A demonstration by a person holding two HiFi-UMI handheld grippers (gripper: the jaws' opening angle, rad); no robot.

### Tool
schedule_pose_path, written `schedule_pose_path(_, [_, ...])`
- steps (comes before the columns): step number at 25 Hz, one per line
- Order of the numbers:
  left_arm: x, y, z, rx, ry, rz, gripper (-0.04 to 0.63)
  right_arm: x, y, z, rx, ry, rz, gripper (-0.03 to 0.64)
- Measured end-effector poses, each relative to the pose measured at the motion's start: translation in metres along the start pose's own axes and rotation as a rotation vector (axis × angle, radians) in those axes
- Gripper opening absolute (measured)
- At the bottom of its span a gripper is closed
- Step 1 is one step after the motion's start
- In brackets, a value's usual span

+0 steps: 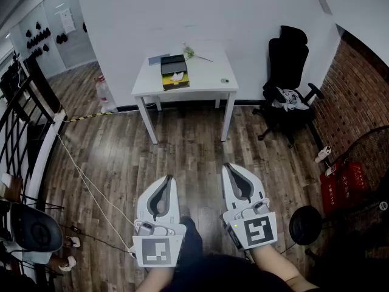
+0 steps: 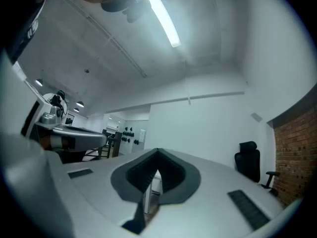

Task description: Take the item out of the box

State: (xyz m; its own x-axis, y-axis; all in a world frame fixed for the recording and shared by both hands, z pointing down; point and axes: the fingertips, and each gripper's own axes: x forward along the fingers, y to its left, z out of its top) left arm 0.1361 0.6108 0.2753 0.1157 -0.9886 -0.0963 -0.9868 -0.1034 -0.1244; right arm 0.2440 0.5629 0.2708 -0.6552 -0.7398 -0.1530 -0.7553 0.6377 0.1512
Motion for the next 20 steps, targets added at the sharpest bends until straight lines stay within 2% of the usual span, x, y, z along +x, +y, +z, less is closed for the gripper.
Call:
schedule_pose_path(10, [0.142, 0.100, -0.038, -0.016, 0.005, -0.009, 0.009, 0.169, -0.029, -0.044, -0.009, 0.013, 0.007, 0.011])
schedule_pose_path(15, [0.214, 0.144, -0.061, -0.038, 0.043, -0.044, 0.010, 0.245, -0.042, -0.063, 0.009, 0.036, -0.011, 0.011])
schedule_pose_path(17, [0.238, 0.159, -0.068, -0.038, 0.046, -0.066, 0.074, 0.272, -0.047, -0.070, 0.012, 0.042, -0.021, 0.011])
schedule_pose_path(20, [0.268, 0.180, -0.077, -0.049, 0.050, -0.083, 0.121, 0.304, -0.053, -0.076, 0.011, 0.041, -0.042, 0.012])
